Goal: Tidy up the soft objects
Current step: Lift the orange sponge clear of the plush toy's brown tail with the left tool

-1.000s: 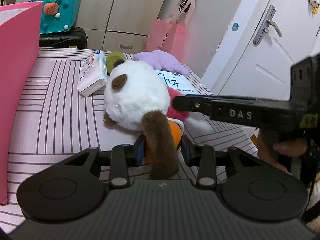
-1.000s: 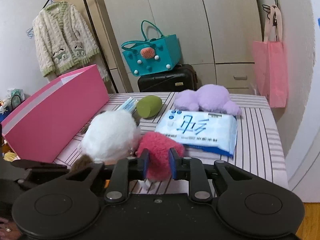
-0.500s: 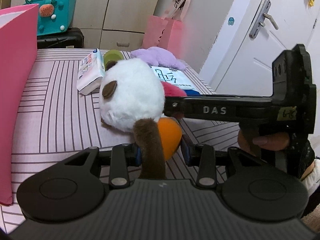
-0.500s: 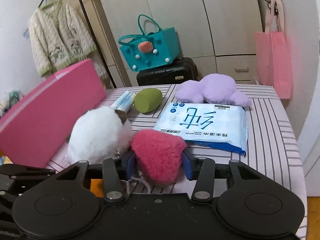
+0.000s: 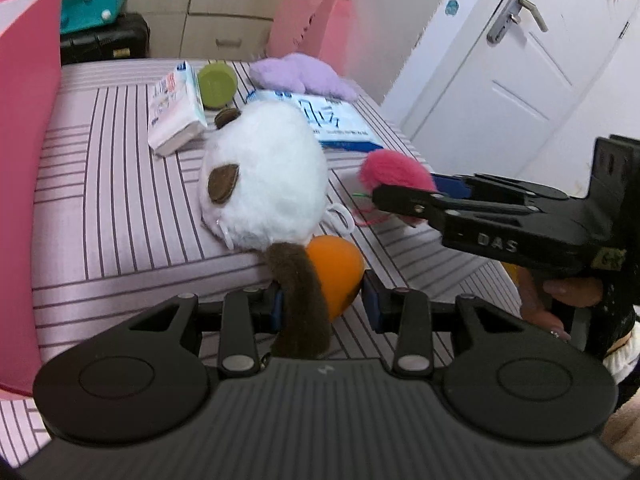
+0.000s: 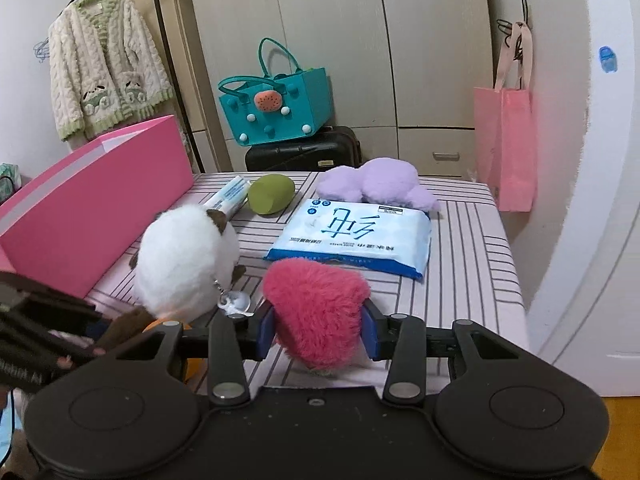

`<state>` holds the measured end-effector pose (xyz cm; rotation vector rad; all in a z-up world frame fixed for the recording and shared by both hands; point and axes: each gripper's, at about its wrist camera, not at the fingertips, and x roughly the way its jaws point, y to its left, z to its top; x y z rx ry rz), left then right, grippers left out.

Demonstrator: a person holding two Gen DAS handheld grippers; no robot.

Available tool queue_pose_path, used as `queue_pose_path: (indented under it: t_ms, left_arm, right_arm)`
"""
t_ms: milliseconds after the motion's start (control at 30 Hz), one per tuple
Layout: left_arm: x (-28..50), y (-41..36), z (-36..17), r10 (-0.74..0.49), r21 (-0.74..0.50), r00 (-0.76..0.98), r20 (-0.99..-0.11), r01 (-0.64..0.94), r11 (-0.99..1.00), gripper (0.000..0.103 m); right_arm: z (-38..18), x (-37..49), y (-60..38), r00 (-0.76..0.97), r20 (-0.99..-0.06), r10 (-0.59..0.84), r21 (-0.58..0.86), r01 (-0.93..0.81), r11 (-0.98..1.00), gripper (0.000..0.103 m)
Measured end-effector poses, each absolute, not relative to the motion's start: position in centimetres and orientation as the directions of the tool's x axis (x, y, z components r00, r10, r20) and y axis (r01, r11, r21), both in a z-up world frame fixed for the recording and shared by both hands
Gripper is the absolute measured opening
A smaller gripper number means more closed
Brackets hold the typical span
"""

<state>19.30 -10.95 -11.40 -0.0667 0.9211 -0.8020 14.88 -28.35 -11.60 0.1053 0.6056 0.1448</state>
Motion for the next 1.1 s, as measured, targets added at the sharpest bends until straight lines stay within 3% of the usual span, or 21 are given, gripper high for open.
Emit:
queue_pose_path:
  t_ms: [167,500,1100]
  left_arm:
    - [18.9,-10.3,-11.0,-0.641,-0.384,0.292,-0.71,0.602,0.7,0.037]
    - [19.3,-9.1,-10.9,-0.623,-0.459,0.109,-0.774,0.582,0.672,0.038]
    - [17.0,-8.2,-7.4,-0.548,-0.226,0.279,-0.789,0.697,0.681,0.037]
  right_arm:
    - [-11.2,13.2,-28.4,0.795,-0.587,0.151,0.15,-0.076,0.986,0.048]
    - [-11.1,10.9,-27.2,0.706,-0.661,0.253,0.243,-0.117,0.963,0.048]
    - [-10.4,9.4,-24.9,0.671,-0.666,0.326,0.261,-0.2,0.944,0.048]
